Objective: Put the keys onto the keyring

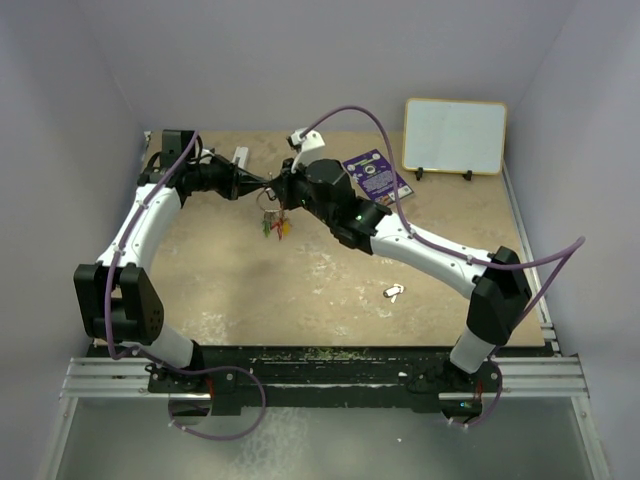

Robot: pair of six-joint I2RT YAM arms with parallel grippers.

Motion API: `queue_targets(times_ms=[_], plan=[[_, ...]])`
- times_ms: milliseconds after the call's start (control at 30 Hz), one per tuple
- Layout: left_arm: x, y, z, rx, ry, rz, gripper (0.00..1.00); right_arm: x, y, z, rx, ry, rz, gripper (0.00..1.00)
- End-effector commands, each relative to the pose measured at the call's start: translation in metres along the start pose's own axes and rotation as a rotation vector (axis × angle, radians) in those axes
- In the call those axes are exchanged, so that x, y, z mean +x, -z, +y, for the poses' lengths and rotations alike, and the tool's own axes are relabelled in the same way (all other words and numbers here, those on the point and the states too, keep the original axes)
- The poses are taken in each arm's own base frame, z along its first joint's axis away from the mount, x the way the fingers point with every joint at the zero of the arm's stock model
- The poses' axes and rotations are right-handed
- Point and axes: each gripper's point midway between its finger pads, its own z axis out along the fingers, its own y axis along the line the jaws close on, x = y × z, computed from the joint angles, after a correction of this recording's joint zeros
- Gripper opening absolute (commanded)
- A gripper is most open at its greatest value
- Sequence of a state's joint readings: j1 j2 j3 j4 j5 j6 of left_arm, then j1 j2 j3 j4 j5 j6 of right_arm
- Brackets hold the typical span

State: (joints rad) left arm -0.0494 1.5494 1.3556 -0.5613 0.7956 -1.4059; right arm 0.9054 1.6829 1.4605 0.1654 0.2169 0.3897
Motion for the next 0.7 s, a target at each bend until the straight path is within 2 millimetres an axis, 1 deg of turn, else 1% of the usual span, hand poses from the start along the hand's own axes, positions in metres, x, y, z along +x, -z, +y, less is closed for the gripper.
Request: queue_targets(times_ms=[0, 433, 667], plan=[[0.0048, 0.0079, -0.0147, 0.042, 0.029, -0.029, 0.04, -0.0452, 0.0019, 0.0276, -0.069, -0.048, -0.123, 0.0], [0.0082, 0.011, -0.019, 0.052, 0.049, -0.026, 0.04, -0.0403, -0.0004, 0.0286, -0.063, -0.056, -0.116, 0.0], [0.0082, 0.0108, -0.0143, 0.042, 0.053, -0.031, 0.04, -0.049, 0.0032, 0.0267, -0.048, -0.052, -0.14, 0.0]])
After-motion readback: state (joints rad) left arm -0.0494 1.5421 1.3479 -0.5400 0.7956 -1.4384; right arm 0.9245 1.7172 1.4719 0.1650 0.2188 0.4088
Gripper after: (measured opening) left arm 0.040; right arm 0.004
